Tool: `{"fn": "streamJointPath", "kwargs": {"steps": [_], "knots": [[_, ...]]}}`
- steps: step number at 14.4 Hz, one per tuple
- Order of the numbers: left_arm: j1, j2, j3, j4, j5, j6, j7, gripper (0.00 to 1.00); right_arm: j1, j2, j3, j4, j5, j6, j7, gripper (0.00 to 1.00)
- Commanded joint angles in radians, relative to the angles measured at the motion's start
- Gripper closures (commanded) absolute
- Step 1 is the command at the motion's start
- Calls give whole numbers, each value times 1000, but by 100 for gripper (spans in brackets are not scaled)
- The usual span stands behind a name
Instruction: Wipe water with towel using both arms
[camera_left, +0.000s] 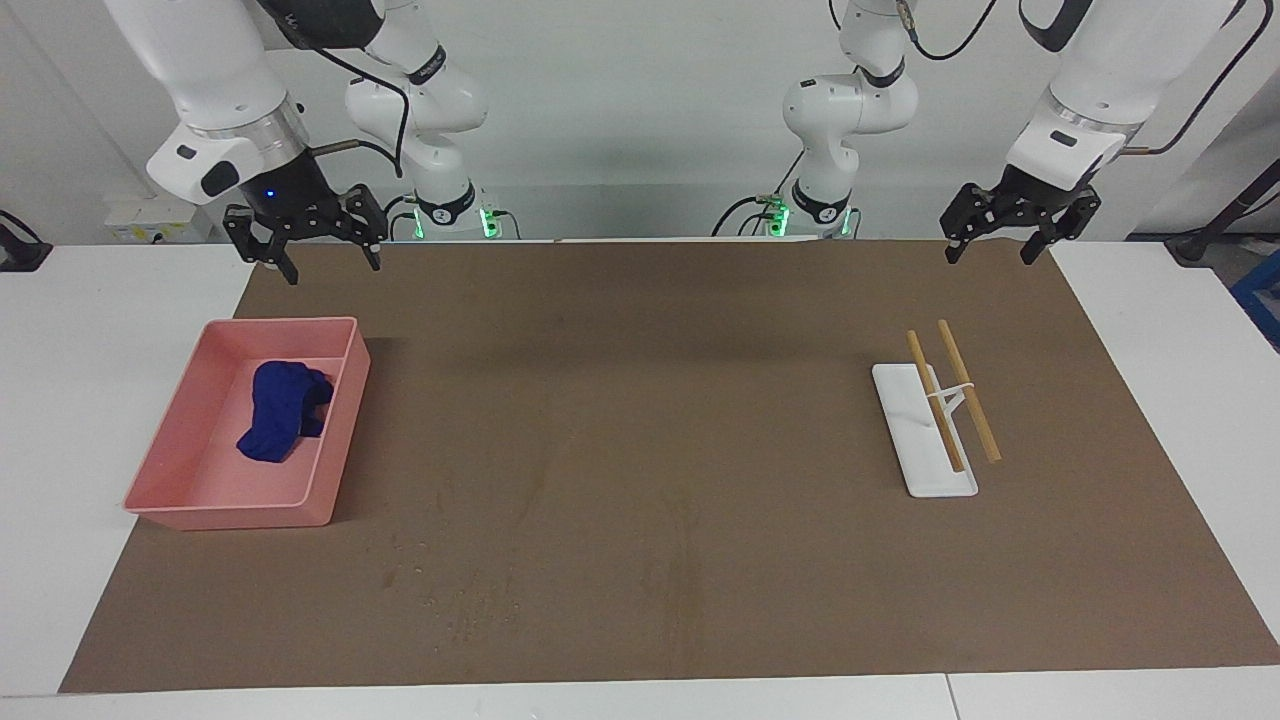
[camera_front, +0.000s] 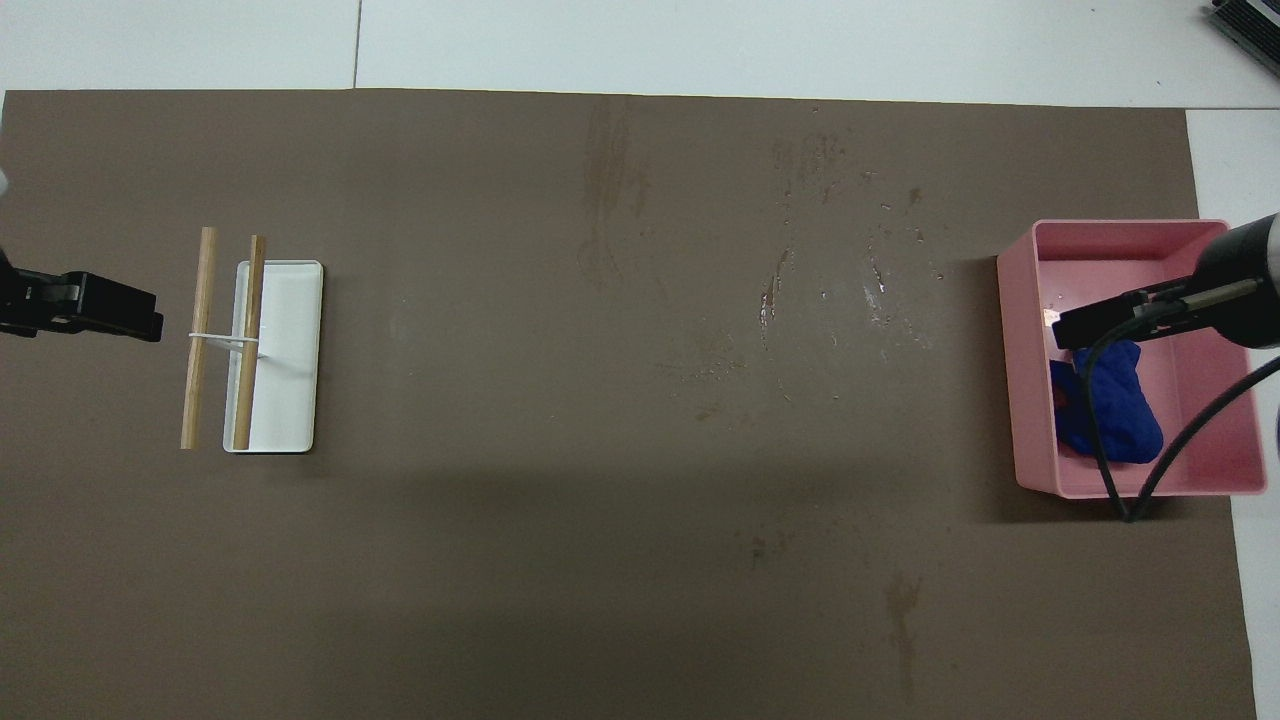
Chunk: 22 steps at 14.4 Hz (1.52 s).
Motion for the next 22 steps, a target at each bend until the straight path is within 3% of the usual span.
{"fn": "streamJointPath", "kwargs": {"steps": [1,22], "knots": [[0,-27,6,-31,-12,7,0,0,-25,7,21,11,-3,-14,12,0],[0,-27,6,-31,-12,7,0,0,-41,7,25,8,-6,-5,34,0]]}}
